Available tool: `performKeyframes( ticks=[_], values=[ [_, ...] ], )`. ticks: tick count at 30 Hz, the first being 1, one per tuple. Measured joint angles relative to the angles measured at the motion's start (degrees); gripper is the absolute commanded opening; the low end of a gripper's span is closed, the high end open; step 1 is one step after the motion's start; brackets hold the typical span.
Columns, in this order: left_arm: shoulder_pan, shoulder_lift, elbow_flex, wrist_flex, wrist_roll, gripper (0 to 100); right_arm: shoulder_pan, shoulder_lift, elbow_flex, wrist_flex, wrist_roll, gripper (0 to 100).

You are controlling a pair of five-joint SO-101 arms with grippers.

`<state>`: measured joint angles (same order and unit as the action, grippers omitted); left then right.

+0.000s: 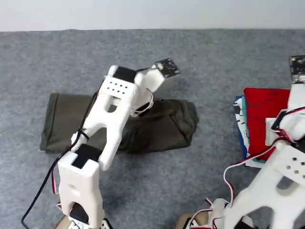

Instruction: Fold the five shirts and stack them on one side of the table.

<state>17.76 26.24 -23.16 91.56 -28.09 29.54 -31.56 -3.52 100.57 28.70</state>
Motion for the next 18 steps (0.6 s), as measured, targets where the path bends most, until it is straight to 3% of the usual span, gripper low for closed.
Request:
performKeyframes(
  ticks=[2, 5, 12, 18],
  values=[
    [1.1, 0.0, -4.3, 5.2, -0.2, 2, 0.0, 0.0, 0.0, 0.0, 0.0, 1.2],
    [1.8, -0.1, -5.1, 6.9, 0.1, 2, 0.0, 0.0, 0.0, 0.0, 0.0, 1.2],
    [5.5, -0.9, 10.1, 7.1, 0.2, 2, 0.0, 0.0, 0.0, 0.0, 0.1, 1.2],
    [2.4, -0.9, 22.1, -3.4, 0.3, 2, 0.0, 0.0, 0.0, 0.0, 0.1, 1.2]
  ],
)
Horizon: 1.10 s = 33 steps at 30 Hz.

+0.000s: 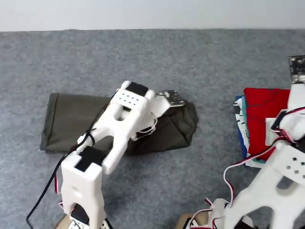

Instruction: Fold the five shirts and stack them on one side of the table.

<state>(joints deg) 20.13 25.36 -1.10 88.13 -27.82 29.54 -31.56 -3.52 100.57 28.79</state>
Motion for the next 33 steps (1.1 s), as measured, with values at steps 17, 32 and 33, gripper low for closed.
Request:
performKeyframes(
  ticks=[17, 32, 33],
  values=[
    [-2.1, -18.1, -2.3, 0.3, 6.4, 3, 0.0, 0.0, 0.0, 0.0, 0.0, 1.2],
    [-40.2, -20.8, -2.3, 3.0, 7.1, 24, 0.0, 0.0, 6.7, 0.0, 0.1, 1.2],
    [-41.8, -20.1, -2.3, 2.0, 6.6, 24, 0.0, 0.0, 6.9, 0.0, 0.1, 1.2]
  ],
)
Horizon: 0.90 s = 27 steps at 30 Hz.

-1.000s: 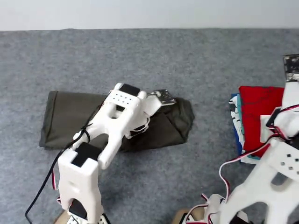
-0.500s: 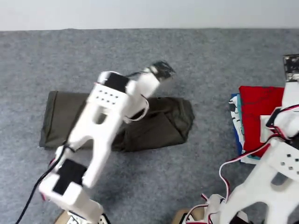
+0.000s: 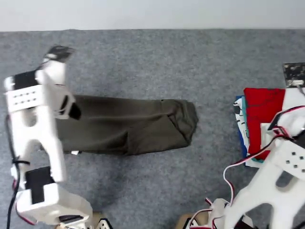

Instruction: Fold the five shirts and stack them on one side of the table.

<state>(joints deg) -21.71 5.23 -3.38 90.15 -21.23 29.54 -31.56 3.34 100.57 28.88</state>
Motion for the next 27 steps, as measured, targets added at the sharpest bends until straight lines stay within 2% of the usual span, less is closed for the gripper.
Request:
performKeyframes(
  ticks=[6, 12, 15, 21, 27],
  values=[
    [-5.9, 10.6, 0.0, -7.2, -1.1, 24, 0.0, 0.0, 0.0, 0.0, 0.0, 1.2],
    [-6.2, 21.1, -0.2, -16.7, -1.3, 24, 0.0, 0.0, 0.0, 0.0, 0.0, 1.2],
    [-6.2, 25.6, -3.0, -18.1, -1.3, 24, 0.0, 0.0, 0.0, 0.0, 0.0, 1.2],
    [-6.1, 34.4, -11.4, -15.5, -1.7, 17, 0.0, 0.0, 0.0, 0.0, 0.0, 1.2],
    [-5.5, 43.8, -23.6, -6.6, -4.0, 2, 0.0, 0.0, 0.0, 0.0, 0.0, 1.2]
  ],
)
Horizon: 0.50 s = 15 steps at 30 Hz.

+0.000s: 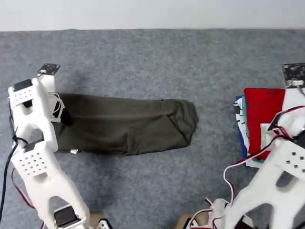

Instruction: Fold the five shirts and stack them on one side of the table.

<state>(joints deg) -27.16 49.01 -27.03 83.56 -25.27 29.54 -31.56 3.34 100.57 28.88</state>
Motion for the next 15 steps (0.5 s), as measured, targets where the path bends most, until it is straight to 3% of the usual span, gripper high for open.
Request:
performKeyframes(
  ticks=[8, 15],
  values=[
    [0.6, 8.5, -18.8, 14.5, -5.1, 0, 0.0, 0.0, 0.0, 0.0, 0.0, 1.2],
    [1.8, 7.1, -20.7, 15.9, -3.2, 0, 0.0, 0.0, 0.0, 0.0, 0.0, 1.2]
  ],
)
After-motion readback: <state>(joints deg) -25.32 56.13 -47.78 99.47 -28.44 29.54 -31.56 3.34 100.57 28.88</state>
